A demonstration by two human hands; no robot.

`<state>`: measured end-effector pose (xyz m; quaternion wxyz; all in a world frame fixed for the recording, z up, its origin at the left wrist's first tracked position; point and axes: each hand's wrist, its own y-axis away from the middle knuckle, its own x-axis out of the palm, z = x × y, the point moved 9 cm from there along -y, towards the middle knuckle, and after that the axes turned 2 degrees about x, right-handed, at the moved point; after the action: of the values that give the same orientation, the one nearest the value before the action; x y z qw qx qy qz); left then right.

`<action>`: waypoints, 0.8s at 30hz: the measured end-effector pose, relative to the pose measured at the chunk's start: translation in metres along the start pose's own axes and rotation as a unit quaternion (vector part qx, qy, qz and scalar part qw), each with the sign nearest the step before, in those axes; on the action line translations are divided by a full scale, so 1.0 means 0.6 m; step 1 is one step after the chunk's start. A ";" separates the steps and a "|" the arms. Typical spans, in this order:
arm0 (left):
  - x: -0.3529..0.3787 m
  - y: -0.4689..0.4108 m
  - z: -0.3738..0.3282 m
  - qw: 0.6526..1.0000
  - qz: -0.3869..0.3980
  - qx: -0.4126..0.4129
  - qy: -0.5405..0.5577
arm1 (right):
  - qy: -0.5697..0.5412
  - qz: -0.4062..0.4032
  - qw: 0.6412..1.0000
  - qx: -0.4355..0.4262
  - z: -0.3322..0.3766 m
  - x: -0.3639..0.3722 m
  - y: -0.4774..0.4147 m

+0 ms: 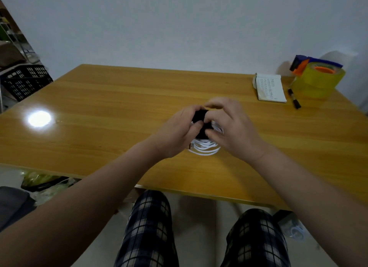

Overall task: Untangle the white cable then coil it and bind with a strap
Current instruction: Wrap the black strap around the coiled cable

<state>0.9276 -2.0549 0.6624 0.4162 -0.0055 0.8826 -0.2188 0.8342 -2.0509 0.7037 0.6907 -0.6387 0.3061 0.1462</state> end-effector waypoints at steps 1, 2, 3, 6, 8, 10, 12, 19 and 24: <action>0.006 0.000 0.001 1.000 0.016 0.001 0.011 | 0.011 -0.017 0.999 -0.034 0.011 0.001 0.003; 0.010 -0.001 0.004 0.999 0.027 0.000 0.020 | 0.021 -0.030 0.998 -0.055 0.020 0.004 0.005; 0.011 -0.002 0.006 0.999 0.036 -0.011 0.031 | 0.031 -0.042 0.997 -0.060 0.025 0.006 0.007; -0.011 -0.012 0.022 0.995 -0.012 -0.055 0.082 | 0.022 -0.039 0.999 -0.010 0.009 0.007 0.009; -0.030 -0.017 0.034 0.994 -0.054 -0.068 0.067 | -0.025 0.003 0.999 0.039 -0.006 0.010 0.006; -0.038 -0.020 0.044 0.995 -0.074 -0.065 0.017 | -0.073 0.041 0.992 0.090 -0.006 0.012 0.001; -0.036 -0.022 0.052 0.995 -0.080 -0.050 -0.021 | -0.117 0.044 0.986 0.111 0.007 0.008 -0.007; -0.004 -0.019 0.005 0.986 -0.034 0.059 -0.150 | -0.313 -0.078 0.875 0.360 -0.097 -0.004 -0.011; -0.010 -0.012 -0.041 0.974 -0.040 0.132 -0.182 | -0.385 -0.094 0.815 0.422 -0.123 0.017 0.003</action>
<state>0.9119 -2.0506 0.6831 0.5574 -0.0257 0.7545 -0.3454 0.8232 -2.1244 0.6963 0.9642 -0.2018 -0.0146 0.1714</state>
